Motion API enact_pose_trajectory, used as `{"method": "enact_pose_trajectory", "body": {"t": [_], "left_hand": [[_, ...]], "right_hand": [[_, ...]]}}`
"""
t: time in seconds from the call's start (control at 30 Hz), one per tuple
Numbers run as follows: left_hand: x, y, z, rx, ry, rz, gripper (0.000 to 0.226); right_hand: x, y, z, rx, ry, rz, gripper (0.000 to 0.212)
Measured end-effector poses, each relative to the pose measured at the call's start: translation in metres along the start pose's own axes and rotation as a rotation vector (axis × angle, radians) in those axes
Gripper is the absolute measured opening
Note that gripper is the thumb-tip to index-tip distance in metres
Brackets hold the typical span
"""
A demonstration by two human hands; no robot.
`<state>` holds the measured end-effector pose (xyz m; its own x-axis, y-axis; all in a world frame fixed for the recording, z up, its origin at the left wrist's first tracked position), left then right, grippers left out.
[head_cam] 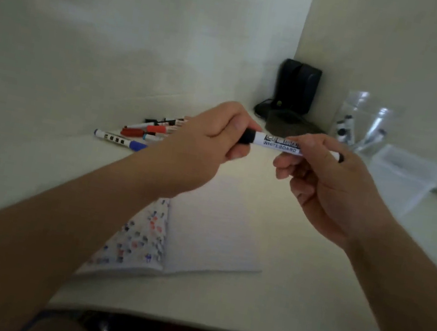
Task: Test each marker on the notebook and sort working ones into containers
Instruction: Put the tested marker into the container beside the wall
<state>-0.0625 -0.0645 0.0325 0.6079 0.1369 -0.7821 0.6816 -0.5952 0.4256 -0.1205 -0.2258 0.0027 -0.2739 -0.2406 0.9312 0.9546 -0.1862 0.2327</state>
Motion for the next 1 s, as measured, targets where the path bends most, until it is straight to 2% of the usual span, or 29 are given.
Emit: {"method": "enact_pose_trajectory", "body": {"t": [0.13, 0.23, 0.37, 0.43, 0.5, 0.6, 0.67, 0.73, 0.83, 0.9, 1.0], "left_hand": [[-0.056, -0.015, 0.085, 0.185, 0.107, 0.037, 0.029], [-0.087, -0.045, 0.183, 0.410, 0.088, 0.049, 0.025], [-0.099, -0.106, 0.328, 0.787, 0.114, 0.052, 0.018], [-0.074, -0.140, 0.395, 0.966, 0.085, -0.055, 0.010], [-0.028, -0.175, 0.452, 1.093, 0.079, -0.246, 0.010], [0.028, -0.220, 0.520, 1.231, 0.142, -0.504, 0.031], [0.051, -0.244, 0.554, 1.307, 0.188, -0.612, 0.047], [0.062, -0.261, 0.581, 1.363, 0.242, -0.630, 0.056], [0.062, -0.278, 0.602, 1.481, 0.359, -0.552, 0.051], [0.060, -0.268, 0.603, 1.463, 0.427, -0.471, 0.046], [0.051, -0.236, 0.588, 1.367, 0.333, -0.493, 0.044]], "right_hand": [[0.033, -0.092, -0.070, -0.186, -0.036, -0.079, 0.023], [0.040, -0.184, -0.140, -0.394, -0.095, -0.072, 0.029], [0.002, -0.319, -0.233, -0.656, -0.063, 0.125, 0.020], [-0.046, -0.386, -0.280, -0.841, 0.021, 0.276, 0.014], [-0.105, -0.445, -0.312, -1.017, 0.088, 0.442, 0.011], [-0.188, -0.509, -0.331, -1.244, 0.281, 0.584, 0.014], [-0.226, -0.537, -0.337, -1.354, 0.325, 0.641, 0.017], [-0.256, -0.560, -0.341, -1.409, 0.356, 0.696, 0.018], [-0.285, -0.587, -0.346, -1.508, 0.481, 0.741, 0.022], [-0.299, -0.599, -0.352, -1.545, 0.531, 0.791, 0.030], [-0.305, -0.600, -0.359, -1.521, 0.497, 0.876, 0.044]]}}
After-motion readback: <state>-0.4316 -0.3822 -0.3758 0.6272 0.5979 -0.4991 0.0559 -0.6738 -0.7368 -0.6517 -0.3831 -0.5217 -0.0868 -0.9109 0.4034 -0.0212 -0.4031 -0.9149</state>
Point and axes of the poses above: each hand's wrist, its own y-axis towards the middle knuckle, its own z-axis out of the palm, x = y × z, the point moved 8 cm from there along y, towards the middle knuckle, and after that the axes turned 3 degrees about y, right-handed, at the moved point
